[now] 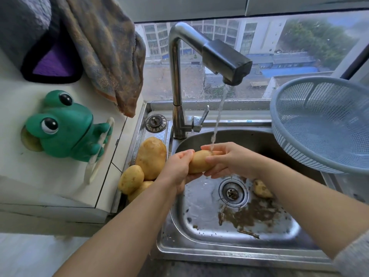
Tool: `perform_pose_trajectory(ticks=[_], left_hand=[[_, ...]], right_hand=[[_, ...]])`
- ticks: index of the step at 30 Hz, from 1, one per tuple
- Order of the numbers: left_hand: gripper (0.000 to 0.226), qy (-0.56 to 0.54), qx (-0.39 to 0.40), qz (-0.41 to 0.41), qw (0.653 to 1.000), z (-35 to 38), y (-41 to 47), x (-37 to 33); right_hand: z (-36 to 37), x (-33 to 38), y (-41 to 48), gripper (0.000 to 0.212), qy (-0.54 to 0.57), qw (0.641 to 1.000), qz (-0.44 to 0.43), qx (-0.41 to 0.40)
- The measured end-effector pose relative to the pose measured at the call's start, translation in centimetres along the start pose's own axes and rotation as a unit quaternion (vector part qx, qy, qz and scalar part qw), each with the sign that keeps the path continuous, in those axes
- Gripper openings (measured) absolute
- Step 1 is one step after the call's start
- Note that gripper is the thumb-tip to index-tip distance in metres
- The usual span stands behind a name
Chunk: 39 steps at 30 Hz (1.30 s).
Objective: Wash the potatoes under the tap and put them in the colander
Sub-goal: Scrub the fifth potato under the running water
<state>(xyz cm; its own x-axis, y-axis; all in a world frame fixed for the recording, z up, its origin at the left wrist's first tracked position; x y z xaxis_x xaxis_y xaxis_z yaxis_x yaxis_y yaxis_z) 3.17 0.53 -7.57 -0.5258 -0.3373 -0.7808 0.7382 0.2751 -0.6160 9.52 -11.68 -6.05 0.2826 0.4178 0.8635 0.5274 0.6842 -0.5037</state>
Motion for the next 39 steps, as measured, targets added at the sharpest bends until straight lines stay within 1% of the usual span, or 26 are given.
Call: perform_pose_trajectory(ticks=[1,3,6,8,12,14,16,17,20,22,24,26,28,29,31,32,33,34,36,37,39], left_hand=[[0.026,0.004,0.003,0.001,1.0,0.0,0.0,0.0],[0.028,0.008,0.004,0.003,1.0,0.2,0.1,0.1],[0.023,0.014,0.0,0.005,1.0,0.6,0.0,-0.1],[0.02,0.021,-0.003,0.003,1.0,0.8,0.0,-0.2],[0.022,0.019,0.006,0.015,1.0,1.1,0.0,-0.6],[0.023,0.024,0.011,0.031,0.999,1.1,-0.1,-0.8],[0.026,0.031,0.01,0.044,0.998,1.0,-0.2,-0.8],[0.027,0.038,0.007,0.05,0.998,1.0,-0.2,-0.8],[0.027,0.051,-0.01,0.065,0.997,0.7,-0.4,-0.6],[0.029,0.051,-0.016,0.073,0.996,0.7,-0.6,-0.8],[0.031,0.053,-0.011,0.081,0.995,0.9,-0.8,-0.8],[0.029,0.056,-0.002,0.097,0.994,1.2,-1.0,-0.7],[0.028,0.043,0.007,0.111,0.993,1.4,-1.2,-0.7],[0.03,0.03,0.011,0.111,0.993,1.5,-1.3,-0.8],[0.039,-0.006,0.034,0.1,0.994,1.7,-1.3,-0.6],[0.044,-0.023,0.057,0.09,0.994,1.8,-1.3,-0.3],[0.051,-0.028,0.085,0.082,0.993,1.8,-1.2,0.1],[0.057,-0.014,0.117,0.077,0.99,1.8,-1.2,0.6],[0.058,0.084,0.166,0.087,0.979,1.5,-1.2,0.9],[0.058,0.155,0.173,0.102,0.967,1.5,-1.2,0.9],[0.064,0.269,0.146,0.127,0.943,1.4,-1.0,0.9]], right_hand=[[-0.2,0.1,-0.1,0.048,0.0,1.0,0.005,0.014],[-0.5,0.3,-0.3,0.048,-0.027,1.0,0.001,0.003],[-0.7,0.6,-0.3,0.045,-0.075,0.995,-0.02,-0.058],[-0.9,0.8,-0.3,0.042,-0.088,0.992,-0.033,-0.088],[-1.1,0.9,-0.6,0.038,-0.057,0.994,-0.036,-0.08],[-1.2,0.9,-0.7,0.039,-0.065,0.993,-0.039,-0.085],[-1.1,0.9,-0.6,0.034,-0.064,0.993,-0.043,-0.089],[-1.0,0.8,-0.5,0.03,-0.052,0.993,-0.044,-0.094],[-0.8,0.4,-0.3,0.03,-0.002,0.994,-0.041,-0.104],[-0.1,0.4,-0.3,0.023,-0.033,0.993,-0.058,-0.102],[-0.1,0.3,-0.2,0.02,-0.052,0.986,-0.078,-0.136],[-0.7,0.4,-0.2,0.021,-0.027,0.974,-0.093,-0.203],[-0.7,0.2,-0.2,0.025,0.002,0.969,-0.085,-0.232],[-0.4,0.0,-0.1,0.026,0.043,0.97,-0.07,-0.228],[0.7,-0.9,0.0,0.03,0.166,0.966,-0.022,-0.194],[1.2,-1.1,0.0,0.031,0.191,0.964,-0.013,-0.182],[1.2,-1.1,-0.1,0.032,0.158,0.97,-0.023,-0.182],[1.2,-1.1,-0.2,0.034,0.104,0.975,-0.042,-0.191],[0.9,-1.0,-0.6,0.038,0.014,0.971,-0.078,-0.224],[0.8,-1.0,-0.9,0.037,-0.017,0.966,-0.091,-0.241],[1.0,-0.8,-1.0,0.029,-0.039,0.955,-0.118,-0.269]])
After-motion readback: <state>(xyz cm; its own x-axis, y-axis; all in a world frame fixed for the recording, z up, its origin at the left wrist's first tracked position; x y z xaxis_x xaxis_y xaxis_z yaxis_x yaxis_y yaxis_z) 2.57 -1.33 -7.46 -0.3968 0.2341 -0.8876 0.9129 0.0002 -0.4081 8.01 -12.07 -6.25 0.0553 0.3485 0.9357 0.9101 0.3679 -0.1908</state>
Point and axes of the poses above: each hand's wrist, its own y-axis towards the middle knuckle, its own z-axis out of the palm, x = y × z, the point moved 6 cm from there along y, towards the middle knuckle, and after that the axes turned 2 degrees about x, right-handed, at the moved point
